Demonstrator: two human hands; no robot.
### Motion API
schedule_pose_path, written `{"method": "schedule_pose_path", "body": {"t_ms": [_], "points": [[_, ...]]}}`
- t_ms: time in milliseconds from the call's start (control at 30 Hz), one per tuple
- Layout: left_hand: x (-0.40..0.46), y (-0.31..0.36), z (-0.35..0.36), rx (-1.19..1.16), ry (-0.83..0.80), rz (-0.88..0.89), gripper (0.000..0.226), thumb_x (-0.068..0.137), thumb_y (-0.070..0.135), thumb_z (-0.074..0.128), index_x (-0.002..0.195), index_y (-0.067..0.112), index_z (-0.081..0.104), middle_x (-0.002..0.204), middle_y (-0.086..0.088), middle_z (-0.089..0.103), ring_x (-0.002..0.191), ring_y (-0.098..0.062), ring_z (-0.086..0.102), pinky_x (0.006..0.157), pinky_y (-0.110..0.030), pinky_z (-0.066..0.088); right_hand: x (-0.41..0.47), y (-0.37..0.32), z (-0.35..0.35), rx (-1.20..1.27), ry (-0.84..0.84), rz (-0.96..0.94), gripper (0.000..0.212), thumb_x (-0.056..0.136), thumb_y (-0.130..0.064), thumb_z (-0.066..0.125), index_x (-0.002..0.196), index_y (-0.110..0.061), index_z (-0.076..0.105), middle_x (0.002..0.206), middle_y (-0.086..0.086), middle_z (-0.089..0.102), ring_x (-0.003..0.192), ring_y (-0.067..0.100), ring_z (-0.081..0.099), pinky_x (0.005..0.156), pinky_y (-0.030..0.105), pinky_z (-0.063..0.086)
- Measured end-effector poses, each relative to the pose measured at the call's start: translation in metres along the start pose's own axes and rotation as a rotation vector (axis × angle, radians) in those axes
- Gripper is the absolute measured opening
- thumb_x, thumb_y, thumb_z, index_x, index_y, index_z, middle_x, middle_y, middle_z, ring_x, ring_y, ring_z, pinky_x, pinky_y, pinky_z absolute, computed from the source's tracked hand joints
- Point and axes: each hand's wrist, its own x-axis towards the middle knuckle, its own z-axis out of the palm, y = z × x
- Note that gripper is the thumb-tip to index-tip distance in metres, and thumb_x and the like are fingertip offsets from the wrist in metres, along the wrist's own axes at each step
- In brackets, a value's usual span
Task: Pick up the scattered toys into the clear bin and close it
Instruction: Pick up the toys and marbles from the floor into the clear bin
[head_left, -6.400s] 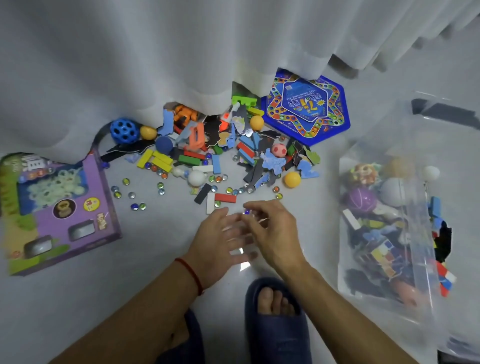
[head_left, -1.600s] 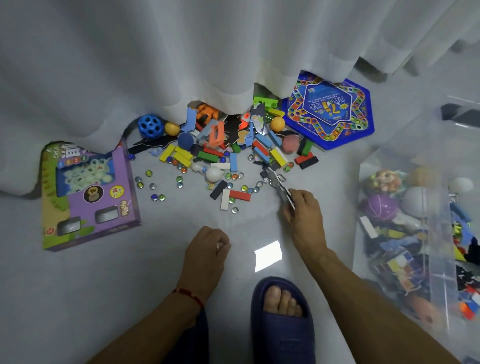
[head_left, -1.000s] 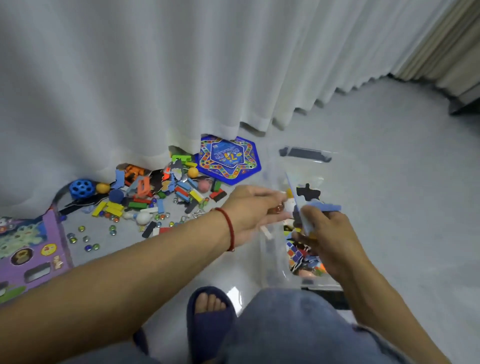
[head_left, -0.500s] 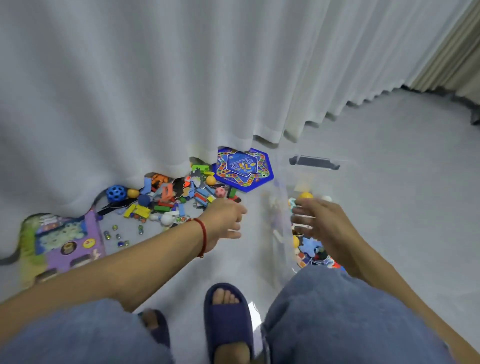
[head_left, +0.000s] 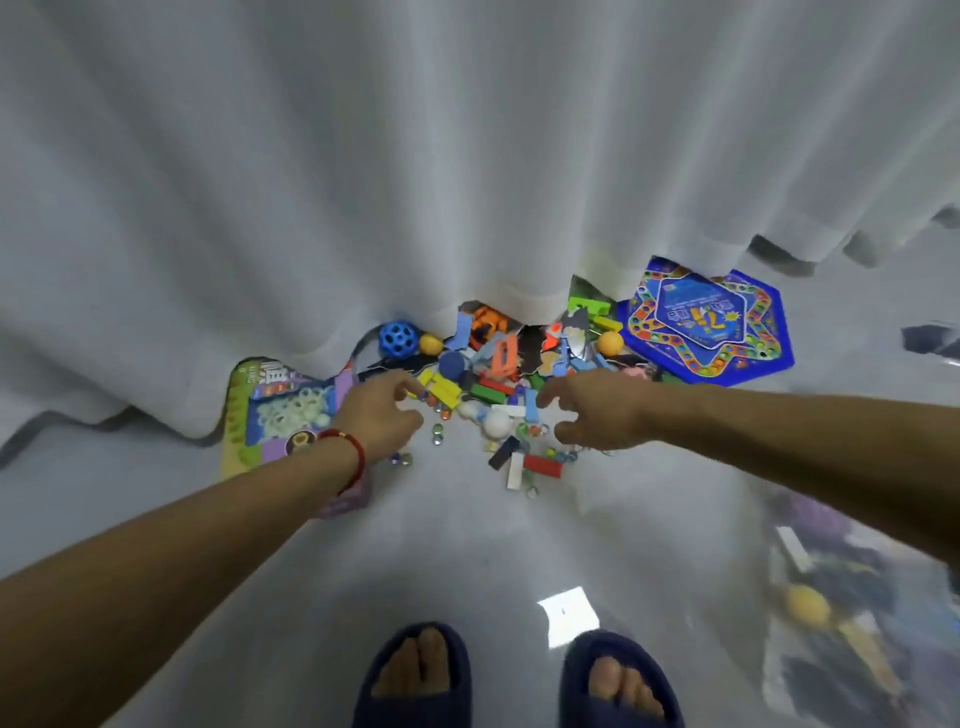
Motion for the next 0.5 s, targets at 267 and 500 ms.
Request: {"method": "schedule_pose_path", "body": {"t_ms": [267,500], "points": [[0.123,-0.028,0.009,0.505,0.108,0.159,0.064,0.081,0.013,0.061,0.141,0.023,0.043,0.145,-0.017,0.032,0.12,-0.043,0.042,0.095,-0.05,0.046,0.158,0.0,0.015,-0.246,0.216,-0.091,0.071,0.093,-0.043,0.06,0.153,-0.025,0.028,0.155,0.015,0.024,0.138,0.042,0.028,0.107,0.055,0.039],[0.16,-0.046,0.02,0.722,0.169,0.267,0.059,0.081,0.005,0.063,0.136,0.015,0.046,0.136,-0.018,0.036,0.113,-0.04,0.039,0.076,-0.048,0.051,0.196,0.019,0.01,-0.45,0.301,-0.194,0.061,0.086,-0.021,0.07,0.141,-0.021,0.044,0.147,0.014,0.029,0.131,0.037,0.037,0.099,0.048,0.044]]}}
